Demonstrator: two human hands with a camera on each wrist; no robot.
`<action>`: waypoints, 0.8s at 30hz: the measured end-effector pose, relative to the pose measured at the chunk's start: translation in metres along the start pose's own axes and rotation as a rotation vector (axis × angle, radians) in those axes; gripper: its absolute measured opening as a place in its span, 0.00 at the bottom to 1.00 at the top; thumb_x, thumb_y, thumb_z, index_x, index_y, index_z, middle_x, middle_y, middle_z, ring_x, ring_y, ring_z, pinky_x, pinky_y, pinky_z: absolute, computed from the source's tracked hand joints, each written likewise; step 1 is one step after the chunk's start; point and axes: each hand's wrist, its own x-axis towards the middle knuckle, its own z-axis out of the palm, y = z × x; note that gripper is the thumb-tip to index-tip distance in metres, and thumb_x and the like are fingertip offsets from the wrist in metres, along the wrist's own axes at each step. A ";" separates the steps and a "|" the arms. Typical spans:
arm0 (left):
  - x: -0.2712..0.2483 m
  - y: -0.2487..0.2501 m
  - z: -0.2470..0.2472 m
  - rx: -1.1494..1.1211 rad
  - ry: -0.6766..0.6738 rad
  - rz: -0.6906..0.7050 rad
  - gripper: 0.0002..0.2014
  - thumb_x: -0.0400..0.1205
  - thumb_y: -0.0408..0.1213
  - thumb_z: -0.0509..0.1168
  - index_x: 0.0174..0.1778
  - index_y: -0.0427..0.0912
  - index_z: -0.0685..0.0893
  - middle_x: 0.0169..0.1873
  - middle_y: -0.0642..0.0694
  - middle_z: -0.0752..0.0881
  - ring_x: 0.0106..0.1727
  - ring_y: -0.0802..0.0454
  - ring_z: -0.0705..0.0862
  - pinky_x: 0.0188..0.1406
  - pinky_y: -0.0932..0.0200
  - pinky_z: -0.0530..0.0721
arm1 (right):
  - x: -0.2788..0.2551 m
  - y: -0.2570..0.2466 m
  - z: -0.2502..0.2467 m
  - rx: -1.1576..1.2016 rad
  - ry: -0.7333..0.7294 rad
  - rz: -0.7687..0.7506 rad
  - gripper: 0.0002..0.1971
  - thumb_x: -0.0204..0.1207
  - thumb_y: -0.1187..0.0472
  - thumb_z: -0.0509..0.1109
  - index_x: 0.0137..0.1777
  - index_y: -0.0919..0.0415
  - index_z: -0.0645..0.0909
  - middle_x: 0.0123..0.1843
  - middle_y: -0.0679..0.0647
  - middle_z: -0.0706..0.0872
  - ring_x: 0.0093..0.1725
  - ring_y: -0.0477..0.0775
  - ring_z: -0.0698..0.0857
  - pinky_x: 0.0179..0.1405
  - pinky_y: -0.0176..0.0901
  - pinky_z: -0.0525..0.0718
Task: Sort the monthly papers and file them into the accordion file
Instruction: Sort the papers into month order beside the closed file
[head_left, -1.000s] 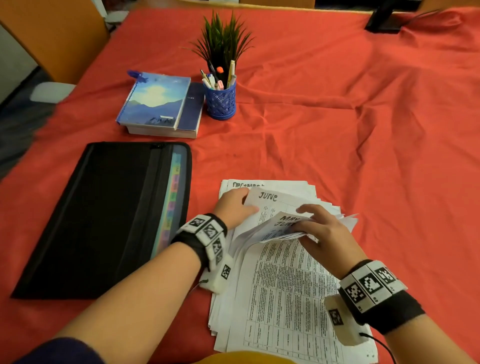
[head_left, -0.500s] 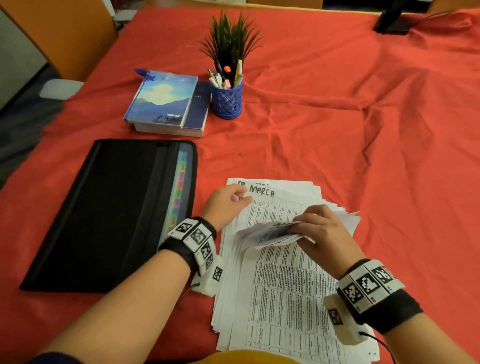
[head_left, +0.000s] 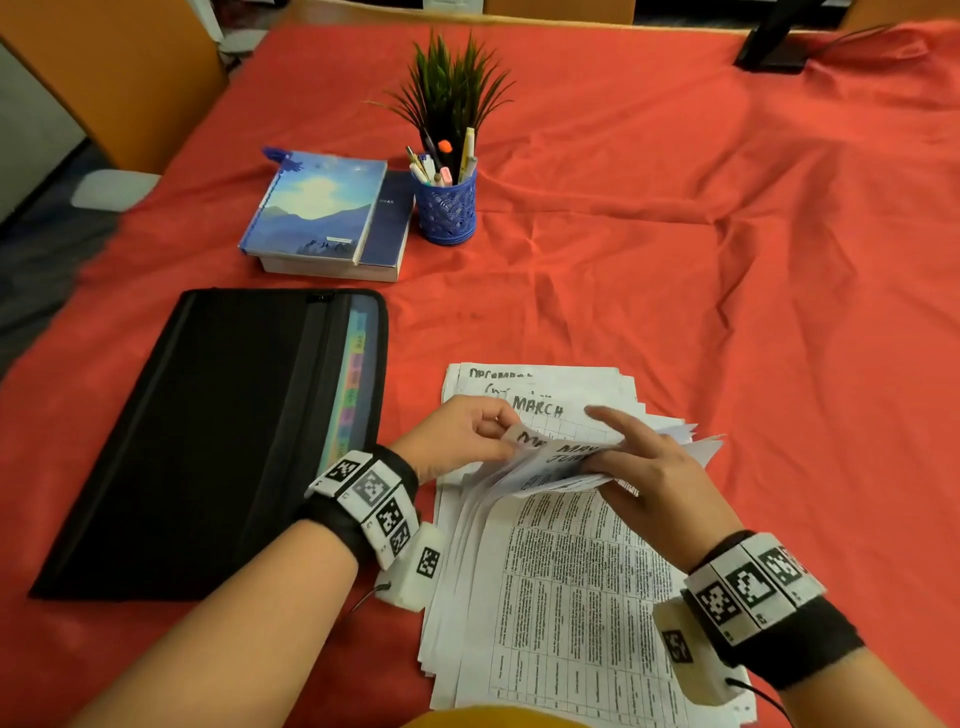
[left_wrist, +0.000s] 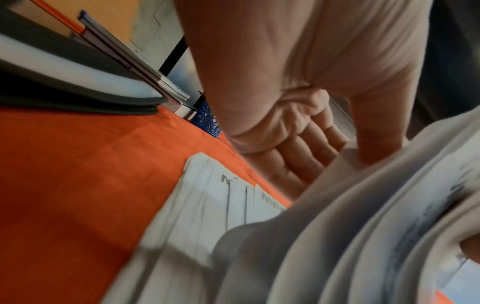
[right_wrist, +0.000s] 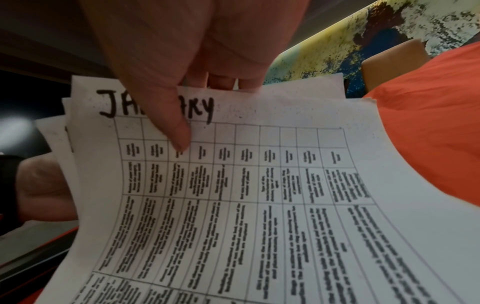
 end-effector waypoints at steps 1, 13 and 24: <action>-0.004 -0.001 0.000 0.005 -0.029 -0.019 0.12 0.75 0.18 0.68 0.39 0.41 0.81 0.27 0.57 0.86 0.31 0.64 0.82 0.39 0.70 0.80 | 0.000 0.000 0.001 -0.017 -0.010 -0.017 0.11 0.64 0.67 0.69 0.44 0.55 0.86 0.58 0.55 0.85 0.47 0.53 0.86 0.45 0.47 0.82; 0.026 -0.017 0.004 0.487 0.305 -0.158 0.07 0.77 0.35 0.66 0.48 0.37 0.85 0.39 0.49 0.81 0.43 0.50 0.80 0.50 0.56 0.80 | 0.001 -0.003 0.000 -0.069 -0.030 -0.054 0.11 0.62 0.66 0.70 0.43 0.57 0.88 0.45 0.49 0.89 0.39 0.53 0.85 0.37 0.46 0.84; 0.027 -0.009 0.016 0.571 0.345 -0.095 0.09 0.78 0.40 0.67 0.53 0.53 0.85 0.47 0.49 0.87 0.50 0.48 0.84 0.53 0.52 0.83 | -0.005 -0.003 -0.007 -0.070 -0.011 -0.057 0.14 0.66 0.60 0.61 0.43 0.56 0.88 0.44 0.49 0.89 0.38 0.54 0.86 0.36 0.47 0.84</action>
